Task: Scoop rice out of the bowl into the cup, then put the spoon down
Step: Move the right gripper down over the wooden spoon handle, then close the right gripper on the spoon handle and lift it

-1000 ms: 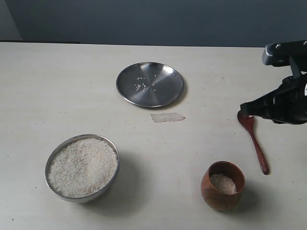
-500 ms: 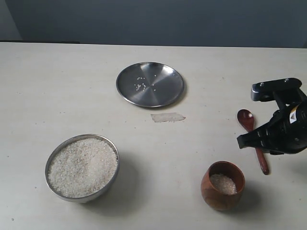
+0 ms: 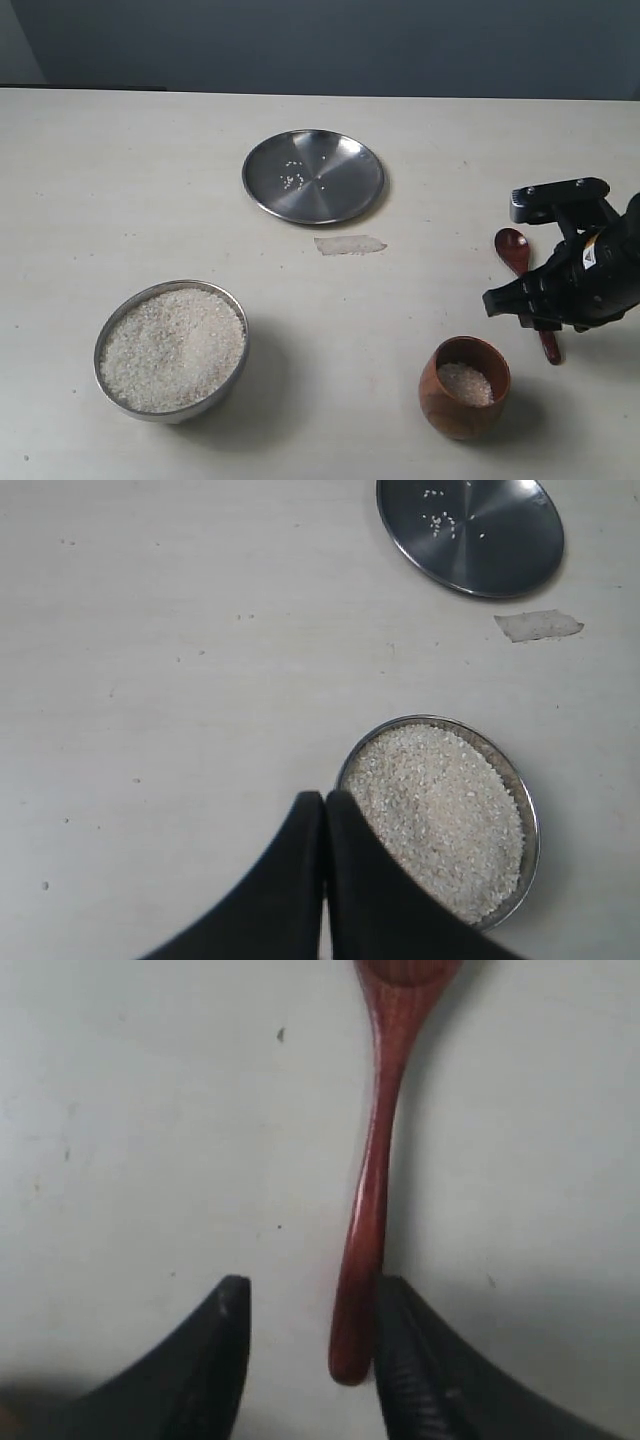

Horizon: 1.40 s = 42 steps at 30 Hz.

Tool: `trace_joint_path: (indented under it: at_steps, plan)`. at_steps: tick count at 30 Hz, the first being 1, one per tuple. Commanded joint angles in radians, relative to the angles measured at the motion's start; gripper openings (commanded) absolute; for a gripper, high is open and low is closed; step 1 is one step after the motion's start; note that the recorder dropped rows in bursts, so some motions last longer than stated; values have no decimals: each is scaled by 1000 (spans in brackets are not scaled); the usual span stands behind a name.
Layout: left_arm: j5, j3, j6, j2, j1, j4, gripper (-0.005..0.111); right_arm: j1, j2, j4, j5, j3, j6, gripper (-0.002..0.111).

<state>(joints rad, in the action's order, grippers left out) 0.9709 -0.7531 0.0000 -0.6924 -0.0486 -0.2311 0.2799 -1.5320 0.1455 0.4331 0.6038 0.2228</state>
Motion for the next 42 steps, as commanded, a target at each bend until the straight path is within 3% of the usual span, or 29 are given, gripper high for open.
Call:
trace_joint_path:
  at_steps: [1, 23, 31, 39, 42]
  plan:
    - [-5, -5, 8, 0, -1, 4, 0, 0, -34, 87, -34, -2, 92, 40]
    - [-5, -5, 8, 0, -1, 4, 0, 0, -118, 272, -82, -2, 331, 40]
    - [-5, -5, 8, 0, -1, 4, 0, 0, -118, 274, -88, -2, 339, 21]
    - [-7, -5, 8, 0, -1, 4, 0, 0, -118, 298, -82, -2, 339, 37]
    - [-7, -5, 8, 0, -1, 1, 0, 0, -119, 298, -82, -2, 339, 38]
